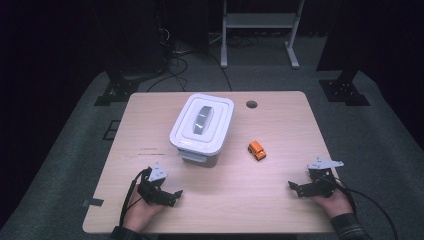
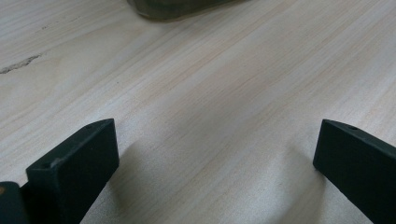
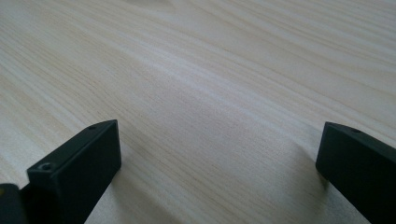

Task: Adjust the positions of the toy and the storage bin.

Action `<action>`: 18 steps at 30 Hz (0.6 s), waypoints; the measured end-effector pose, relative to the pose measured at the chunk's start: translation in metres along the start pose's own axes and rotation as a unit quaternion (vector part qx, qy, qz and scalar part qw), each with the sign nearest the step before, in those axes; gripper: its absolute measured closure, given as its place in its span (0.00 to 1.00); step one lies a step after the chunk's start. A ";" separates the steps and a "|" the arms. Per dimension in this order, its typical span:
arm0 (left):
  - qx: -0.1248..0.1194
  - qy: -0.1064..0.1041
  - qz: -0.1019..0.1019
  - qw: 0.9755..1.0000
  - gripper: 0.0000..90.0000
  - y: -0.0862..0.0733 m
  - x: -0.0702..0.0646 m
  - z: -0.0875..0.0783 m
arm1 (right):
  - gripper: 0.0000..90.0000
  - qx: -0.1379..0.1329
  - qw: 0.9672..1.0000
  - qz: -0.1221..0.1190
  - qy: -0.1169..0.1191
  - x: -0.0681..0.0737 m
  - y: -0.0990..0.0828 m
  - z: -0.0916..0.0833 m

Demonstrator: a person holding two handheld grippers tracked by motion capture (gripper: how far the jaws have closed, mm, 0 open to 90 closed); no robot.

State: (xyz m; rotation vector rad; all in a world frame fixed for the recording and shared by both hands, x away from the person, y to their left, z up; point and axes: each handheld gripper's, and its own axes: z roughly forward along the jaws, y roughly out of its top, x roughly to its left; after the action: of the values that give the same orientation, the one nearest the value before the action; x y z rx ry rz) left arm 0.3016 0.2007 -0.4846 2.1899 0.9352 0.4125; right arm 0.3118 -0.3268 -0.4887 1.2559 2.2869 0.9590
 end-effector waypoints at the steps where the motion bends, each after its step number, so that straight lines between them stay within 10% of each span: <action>1: 0.000 0.000 0.000 1.000 0.00 0.000 0.000 0.000 | 0.00 0.000 1.000 0.000 0.000 0.000 0.000 0.000; 18: 0.000 -0.002 0.001 1.000 0.00 0.000 0.000 0.000 | 0.06 -0.002 1.000 0.006 0.007 0.006 0.014 -0.008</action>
State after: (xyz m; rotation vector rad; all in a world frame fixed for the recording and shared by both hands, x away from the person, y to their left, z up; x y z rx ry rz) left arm 0.3019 0.2008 -0.4846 2.1918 0.9313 0.4100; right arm 0.3124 -0.3193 -0.4731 1.2674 2.2898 0.9778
